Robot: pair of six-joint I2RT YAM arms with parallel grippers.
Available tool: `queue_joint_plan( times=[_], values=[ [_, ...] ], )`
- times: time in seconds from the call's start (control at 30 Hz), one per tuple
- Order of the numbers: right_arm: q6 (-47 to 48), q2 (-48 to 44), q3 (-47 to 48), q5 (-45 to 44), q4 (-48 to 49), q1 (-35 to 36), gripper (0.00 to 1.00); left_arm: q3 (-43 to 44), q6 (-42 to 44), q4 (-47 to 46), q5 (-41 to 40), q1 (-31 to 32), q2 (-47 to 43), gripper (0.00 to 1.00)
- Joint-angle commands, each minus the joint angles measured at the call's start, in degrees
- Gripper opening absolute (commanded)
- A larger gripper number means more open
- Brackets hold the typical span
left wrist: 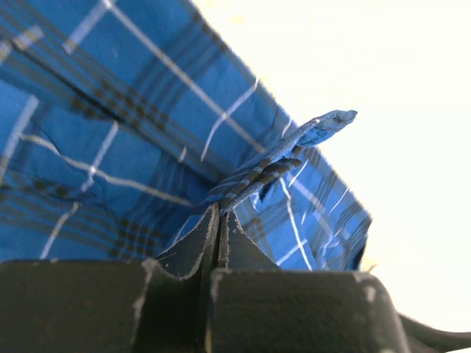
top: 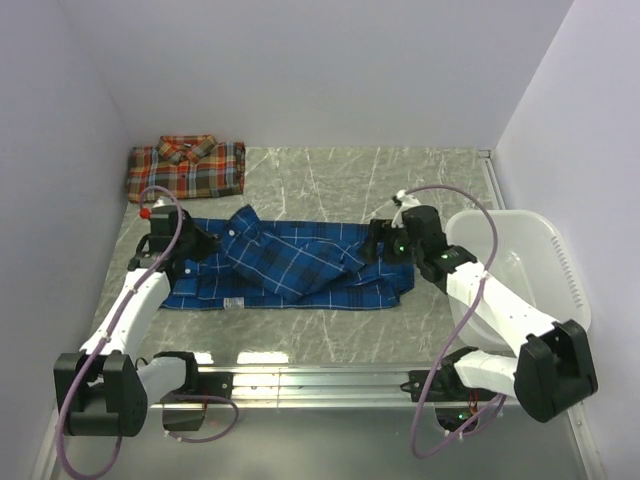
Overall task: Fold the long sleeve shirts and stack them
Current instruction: Fold the shirt
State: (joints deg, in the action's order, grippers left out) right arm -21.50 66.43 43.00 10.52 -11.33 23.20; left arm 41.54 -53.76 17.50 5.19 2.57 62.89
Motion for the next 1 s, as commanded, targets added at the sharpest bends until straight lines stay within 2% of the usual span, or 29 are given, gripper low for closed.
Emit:
queue_joint_plan(
  times=[0.0,0.3,0.57,0.73,0.97],
  values=[
    [4.2,2.4,3.7,4.3,0.6,2.9,0.85,1.8,-1.6,-4.0,2.7,-2.4,-1.8,0.01],
    [10.2,10.6,8.1,7.6,0.7,7.2,0.84,9.3,2.9,-2.1,2.9,-5.2,1.2,0.00],
    [12.2,17.4,12.9,6.9,-0.8,7.1,0.82,9.6,2.1,0.2,0.4,-6.5,1.5,0.00],
    [13.8,19.9,13.1,5.3,-1.7,6.9,0.74,14.7,5.4,2.8,-1.0,-7.1,1.9,0.01],
    [15.4,24.0,14.5,8.0,-1.8,6.9,0.73,18.8,7.2,4.8,0.3,-7.1,3.9,0.00]
  ],
)
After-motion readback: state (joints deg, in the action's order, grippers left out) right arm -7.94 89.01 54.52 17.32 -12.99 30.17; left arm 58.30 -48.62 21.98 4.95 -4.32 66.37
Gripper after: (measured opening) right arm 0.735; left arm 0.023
